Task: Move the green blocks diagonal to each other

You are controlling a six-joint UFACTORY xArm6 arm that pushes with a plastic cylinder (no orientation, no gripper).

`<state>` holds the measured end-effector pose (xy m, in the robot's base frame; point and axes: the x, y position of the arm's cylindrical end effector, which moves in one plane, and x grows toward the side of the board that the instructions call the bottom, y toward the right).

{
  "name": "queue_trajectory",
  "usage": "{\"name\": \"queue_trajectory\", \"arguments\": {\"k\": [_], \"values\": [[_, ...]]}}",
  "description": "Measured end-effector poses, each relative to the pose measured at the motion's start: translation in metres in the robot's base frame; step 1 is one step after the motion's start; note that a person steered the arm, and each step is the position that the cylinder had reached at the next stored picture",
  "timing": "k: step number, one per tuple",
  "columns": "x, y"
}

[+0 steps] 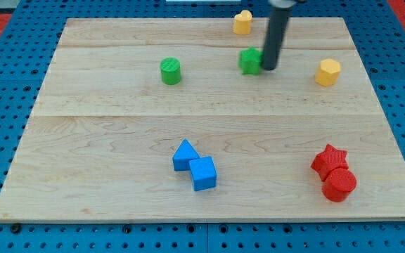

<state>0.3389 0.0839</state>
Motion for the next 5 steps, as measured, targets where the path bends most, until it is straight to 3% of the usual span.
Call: {"name": "queue_trajectory", "arguments": {"k": [1,3,4,5], "values": [[0.002,-0.078],[-0.059,-0.002],[-0.053,-0.023],[-0.020,-0.083]]}}
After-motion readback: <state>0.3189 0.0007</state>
